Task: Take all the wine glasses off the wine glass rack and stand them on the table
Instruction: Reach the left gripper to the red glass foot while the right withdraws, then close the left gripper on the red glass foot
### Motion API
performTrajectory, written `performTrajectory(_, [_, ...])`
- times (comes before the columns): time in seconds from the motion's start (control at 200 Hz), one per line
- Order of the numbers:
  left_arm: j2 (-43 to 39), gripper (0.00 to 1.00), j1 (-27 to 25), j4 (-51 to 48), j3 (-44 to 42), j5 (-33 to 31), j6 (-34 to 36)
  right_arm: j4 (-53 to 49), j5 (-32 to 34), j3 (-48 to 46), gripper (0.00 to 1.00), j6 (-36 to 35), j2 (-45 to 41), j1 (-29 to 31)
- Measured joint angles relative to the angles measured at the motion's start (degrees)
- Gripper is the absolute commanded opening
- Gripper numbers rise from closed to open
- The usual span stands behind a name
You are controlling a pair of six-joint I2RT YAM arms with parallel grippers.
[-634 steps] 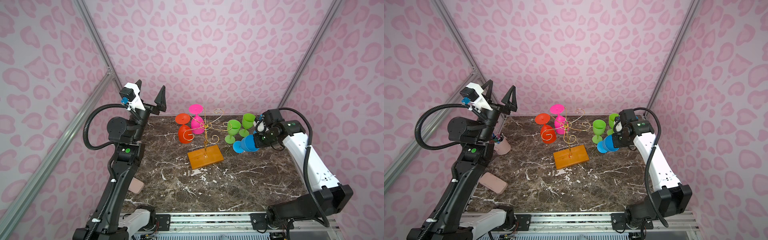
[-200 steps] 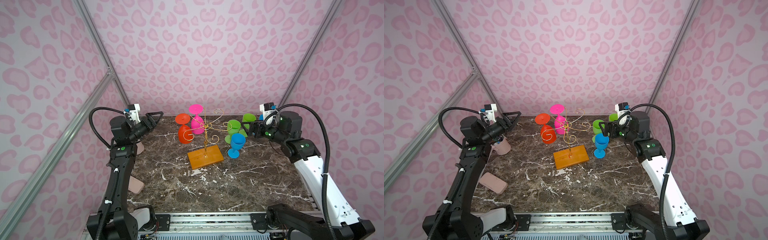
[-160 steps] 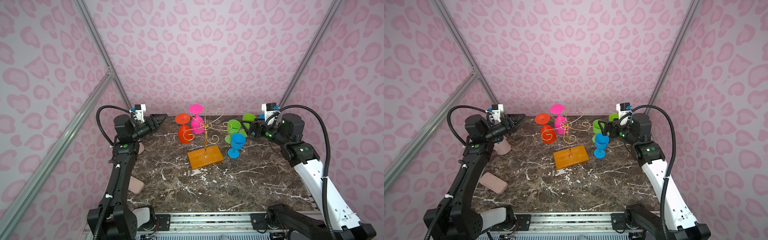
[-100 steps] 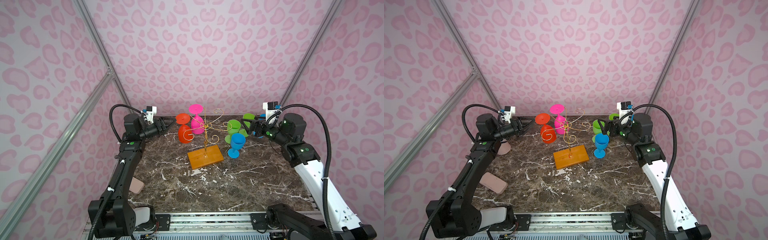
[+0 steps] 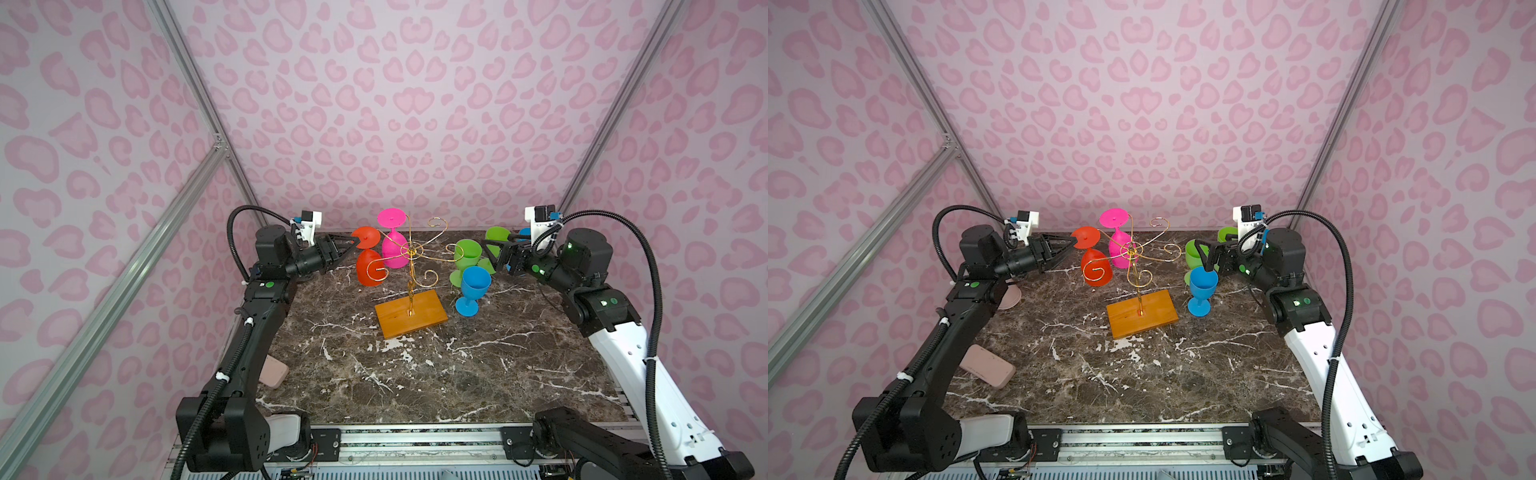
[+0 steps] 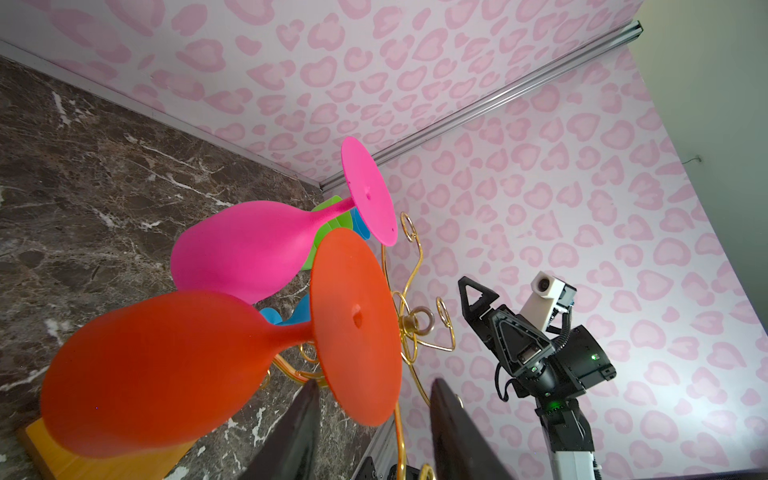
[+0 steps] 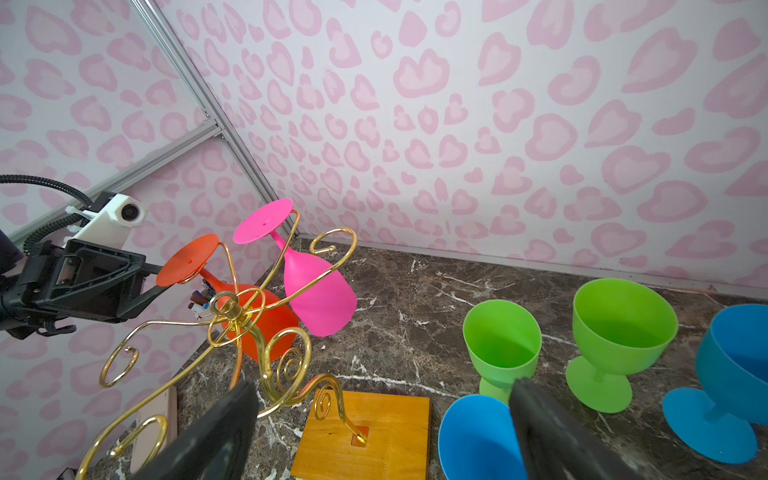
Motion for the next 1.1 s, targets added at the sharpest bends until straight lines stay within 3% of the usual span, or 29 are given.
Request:
performTrajectory(0.385, [0.94,0.37,-1.09,0.09,0.31,-1.25,-0.04,0.02,-0.02,-0.61,0.96,0.00,-0.26,0.00])
performTrajectory(0.465, [1.14,0.30,-1.20,0.13,0.59,-1.55,-0.26,0.07,0.00,-0.79,0.96,0.00,-0.31,0.00])
performTrajectory(1.1, [1.36,0.11,-1.68,0.44,1.20,-2.19,-1.64,0.28,0.02,-1.46,0.96,-0.02,-0.68,0.00])
